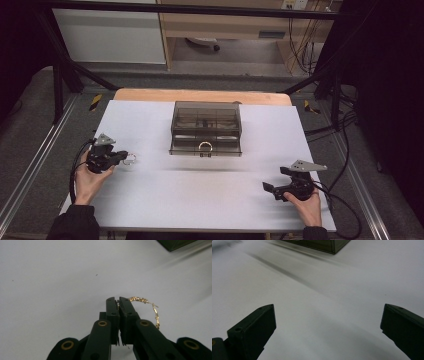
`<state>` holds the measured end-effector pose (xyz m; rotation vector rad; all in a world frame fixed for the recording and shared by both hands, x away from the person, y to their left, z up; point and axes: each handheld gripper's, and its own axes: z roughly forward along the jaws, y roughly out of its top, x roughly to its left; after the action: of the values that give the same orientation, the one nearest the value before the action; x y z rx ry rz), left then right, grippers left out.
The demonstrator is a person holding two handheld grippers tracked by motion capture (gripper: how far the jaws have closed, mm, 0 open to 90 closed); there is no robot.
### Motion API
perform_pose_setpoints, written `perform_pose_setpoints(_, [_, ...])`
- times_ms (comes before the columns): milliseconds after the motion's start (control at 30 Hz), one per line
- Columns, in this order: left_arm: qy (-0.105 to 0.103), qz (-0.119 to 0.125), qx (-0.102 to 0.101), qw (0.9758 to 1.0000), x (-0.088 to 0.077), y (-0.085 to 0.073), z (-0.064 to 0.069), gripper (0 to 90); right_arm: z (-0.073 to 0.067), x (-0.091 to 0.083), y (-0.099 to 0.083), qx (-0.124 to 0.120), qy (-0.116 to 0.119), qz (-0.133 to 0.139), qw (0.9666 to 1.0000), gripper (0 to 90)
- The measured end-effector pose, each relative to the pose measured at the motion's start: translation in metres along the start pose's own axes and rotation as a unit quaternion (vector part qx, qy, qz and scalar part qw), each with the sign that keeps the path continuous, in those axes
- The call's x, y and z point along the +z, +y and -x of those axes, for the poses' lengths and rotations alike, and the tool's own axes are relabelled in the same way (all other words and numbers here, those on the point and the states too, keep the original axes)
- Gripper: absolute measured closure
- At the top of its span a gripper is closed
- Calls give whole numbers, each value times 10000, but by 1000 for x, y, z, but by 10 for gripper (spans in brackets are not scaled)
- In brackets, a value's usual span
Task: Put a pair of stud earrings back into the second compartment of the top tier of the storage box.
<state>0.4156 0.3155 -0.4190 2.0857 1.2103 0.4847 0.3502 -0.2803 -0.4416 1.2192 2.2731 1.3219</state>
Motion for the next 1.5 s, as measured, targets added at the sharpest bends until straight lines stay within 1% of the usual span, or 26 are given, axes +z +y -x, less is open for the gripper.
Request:
perform_pose_setpoints(167, [-90, 63, 0, 9999, -5, 4, 6, 863, 0, 0, 0, -1, 0, 4, 10000, 7])
perform_pose_setpoints(367, [-154, 77, 53, 9998, -9, 9, 16, 863, 0, 0, 0, -3, 5, 0, 10000, 7])
perform_pose_setpoints(567, [-212, 151, 96, 9996, -16, 15, 24, 863, 0, -1, 0, 9, 8, 9, 10000, 7])
perform_pose_setpoints(867, [-320, 269, 158, 9990, -30, 26, 40, 864, 0, -1, 0, 8, 8, 10, 10000, 7])
perform_pose_setpoints(1033, [-382, 294, 201, 9986, -36, 32, 49, 863, 0, -1, 0, 0, 7, -2, 10000, 7])
perform_pose_setpoints(1167, [-378, 334, 280, 9983, -40, 38, 55, 863, 0, -1, 0, 4, 7, 0, 10000, 7])
perform_pose_setpoints(1200, [-418, 357, 247, 9982, -41, 39, 57, 863, 0, -1, 0, 4, 8, -1, 10000, 7])
perform_pose_setpoints(1267, [-428, 373, 264, 9980, -44, 42, 59, 863, 0, 0, 0, 9, 9, -6, 10000, 7])
perform_pose_setpoints(1300, [-407, 392, 307, 9979, -45, 43, 61, 863, 0, 0, 0, 8, 10, -4, 10000, 7])
perform_pose_setpoints(1367, [-415, 396, 331, 9978, -46, 46, 64, 863, 0, 0, 0, 1, 11, -6, 10000, 7])
perform_pose_setpoints(1500, [-549, 422, 338, 9970, -47, 53, 70, 863, 0, 0, 0, 6, 6, 3, 10000, 7])
